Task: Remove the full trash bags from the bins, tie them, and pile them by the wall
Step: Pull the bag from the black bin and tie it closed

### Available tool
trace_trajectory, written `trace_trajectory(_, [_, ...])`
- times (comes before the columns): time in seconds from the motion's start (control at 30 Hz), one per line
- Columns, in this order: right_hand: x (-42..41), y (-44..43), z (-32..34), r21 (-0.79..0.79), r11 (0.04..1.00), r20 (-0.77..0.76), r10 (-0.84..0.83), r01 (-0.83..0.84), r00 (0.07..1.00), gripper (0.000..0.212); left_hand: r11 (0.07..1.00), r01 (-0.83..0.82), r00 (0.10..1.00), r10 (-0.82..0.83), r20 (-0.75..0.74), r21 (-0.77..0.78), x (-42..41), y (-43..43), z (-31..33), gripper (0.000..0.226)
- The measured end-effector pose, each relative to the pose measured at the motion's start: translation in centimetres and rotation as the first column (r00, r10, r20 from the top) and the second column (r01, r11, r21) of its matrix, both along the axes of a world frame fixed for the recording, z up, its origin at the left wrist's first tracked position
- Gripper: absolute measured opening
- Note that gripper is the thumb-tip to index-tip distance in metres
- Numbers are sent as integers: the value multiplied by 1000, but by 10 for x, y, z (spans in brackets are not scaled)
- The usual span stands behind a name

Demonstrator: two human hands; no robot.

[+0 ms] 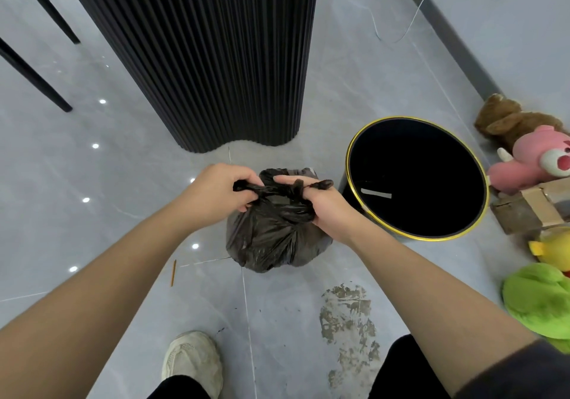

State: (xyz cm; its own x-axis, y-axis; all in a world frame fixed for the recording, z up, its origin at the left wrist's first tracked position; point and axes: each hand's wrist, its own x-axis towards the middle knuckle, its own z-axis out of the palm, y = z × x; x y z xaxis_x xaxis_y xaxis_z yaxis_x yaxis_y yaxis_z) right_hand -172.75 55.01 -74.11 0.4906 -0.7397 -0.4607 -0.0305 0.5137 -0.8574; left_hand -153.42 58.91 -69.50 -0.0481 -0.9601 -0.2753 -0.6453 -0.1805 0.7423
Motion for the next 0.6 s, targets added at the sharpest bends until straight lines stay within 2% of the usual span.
trace_trajectory(0.13, [1,6,2,-66,963,-11,262,-262,965,67,999,41,992,-36,-121,36,-7,-7,6,24])
trace_trajectory(0.2, [5,11,4,-54,932,-47,355,-358,934,60,998,52,987,-46,-153,36,-12,-9,7,24])
trace_trajectory(0.23, [6,13,5,-15,937,-65,347,-349,936,51,998,55,985,-48,-165,38,-15,-10,8,23])
trace_trajectory(0.33, [10,15,2,130,960,-71,258,-247,964,32,998,56,982,-48,-184,39,-19,-11,6,19])
trace_trajectory(0.4, [14,17,0,209,971,-77,137,-118,988,23,999,6,981,0,-192,32,-20,-11,1,18])
trace_trajectory(0.5, [17,17,-3,338,938,-50,-64,77,997,26,986,-164,970,168,-177,37,-17,-8,-13,17])
trace_trajectory(0.6, [14,14,0,418,892,-59,-162,172,985,29,984,-179,979,179,-97,-1,-8,4,-25,16])
